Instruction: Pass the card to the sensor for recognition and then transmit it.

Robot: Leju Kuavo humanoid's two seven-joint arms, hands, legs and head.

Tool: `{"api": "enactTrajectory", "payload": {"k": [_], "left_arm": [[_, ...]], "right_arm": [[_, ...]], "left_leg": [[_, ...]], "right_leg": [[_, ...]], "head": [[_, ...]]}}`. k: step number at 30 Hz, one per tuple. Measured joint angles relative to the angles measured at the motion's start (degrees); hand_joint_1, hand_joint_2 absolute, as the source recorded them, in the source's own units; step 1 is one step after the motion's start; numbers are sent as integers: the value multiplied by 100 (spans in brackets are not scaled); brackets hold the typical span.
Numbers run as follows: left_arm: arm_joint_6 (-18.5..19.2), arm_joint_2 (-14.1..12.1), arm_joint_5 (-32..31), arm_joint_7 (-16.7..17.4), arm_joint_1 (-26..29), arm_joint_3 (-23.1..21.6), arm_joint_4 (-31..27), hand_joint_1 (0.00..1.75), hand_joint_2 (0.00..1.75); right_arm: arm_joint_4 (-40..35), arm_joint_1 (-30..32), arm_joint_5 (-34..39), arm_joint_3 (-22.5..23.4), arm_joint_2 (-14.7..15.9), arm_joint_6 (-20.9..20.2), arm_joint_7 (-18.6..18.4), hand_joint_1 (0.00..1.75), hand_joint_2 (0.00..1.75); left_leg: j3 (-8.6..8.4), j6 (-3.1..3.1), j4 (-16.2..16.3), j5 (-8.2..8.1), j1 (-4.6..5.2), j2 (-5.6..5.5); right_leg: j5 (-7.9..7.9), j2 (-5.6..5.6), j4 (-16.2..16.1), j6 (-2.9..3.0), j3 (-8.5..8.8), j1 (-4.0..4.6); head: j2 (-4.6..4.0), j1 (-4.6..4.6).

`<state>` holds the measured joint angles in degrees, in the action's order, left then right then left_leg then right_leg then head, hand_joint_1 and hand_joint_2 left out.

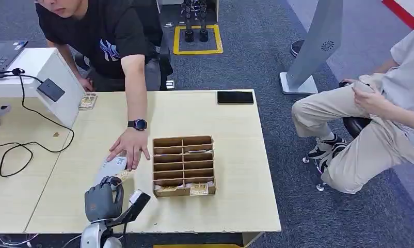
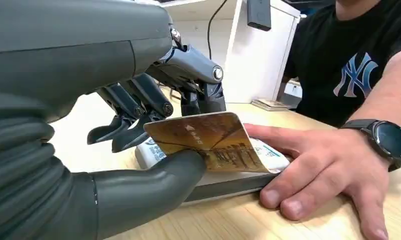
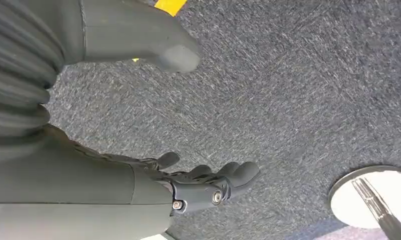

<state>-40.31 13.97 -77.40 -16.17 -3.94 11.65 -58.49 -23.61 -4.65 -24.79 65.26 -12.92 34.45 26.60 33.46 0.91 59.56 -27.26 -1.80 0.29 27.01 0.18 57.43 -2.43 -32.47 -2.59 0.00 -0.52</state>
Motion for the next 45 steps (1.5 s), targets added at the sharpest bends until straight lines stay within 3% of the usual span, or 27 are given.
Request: {"api": "enactTrajectory", "payload": {"k": [33,35,36,37,39,40,41,45], "left_arm": [[0,-46,9,-2,-27,-61,79,175,175],[265,-4,568,-408,-112,-123,26,175,175],[645,31,1197,-593,-232,-239,-132,175,175],[1018,72,2148,-411,-411,-492,-353,175,175],[1041,94,4150,408,-927,-1056,-683,175,175],[1021,72,4754,570,-1102,-1267,-773,175,175],[966,33,5123,573,-1214,-1448,-862,175,175],[750,-24,5377,334,-1346,-1913,-1043,175,175]], "right_arm": [[37,0,0,-2,11,0,0,0,175],[39,9,-59,-2,9,-28,-24,0,175],[53,9,-107,-7,9,-31,-35,0,175],[81,-3,-127,-20,9,-31,-17,0,175],[131,-55,-120,-37,9,-24,26,0,175],[149,-64,-120,-39,9,-24,35,0,175],[168,-61,-122,-39,9,-24,37,0,175],[216,-37,-129,-39,9,-17,15,0,175]], "left_leg": [[-15,0,0,1,0,-3],[-27,-1,3,7,4,-10],[-12,-8,5,16,3,-26],[15,-11,6,30,0,-35],[67,-10,5,51,0,-36],[74,-4,5,55,0,-29],[68,-4,5,54,0,-18],[66,-5,7,56,2,-20]], "right_leg": [[0,-2,0,0,12,0],[0,-7,-3,0,-14,-3],[-3,-22,-3,-4,-19,-1],[-10,-33,-3,-11,-37,1],[-51,-37,-2,-11,-53,0],[-56,-34,-2,-4,-57,0],[-56,-22,-2,-3,-58,0],[-57,-17,-2,-4,-63,-1]], "head": [[0,0],[0,-2],[0,-9],[0,7],[0,28],[0,24],[0,24],[0,24]]}}
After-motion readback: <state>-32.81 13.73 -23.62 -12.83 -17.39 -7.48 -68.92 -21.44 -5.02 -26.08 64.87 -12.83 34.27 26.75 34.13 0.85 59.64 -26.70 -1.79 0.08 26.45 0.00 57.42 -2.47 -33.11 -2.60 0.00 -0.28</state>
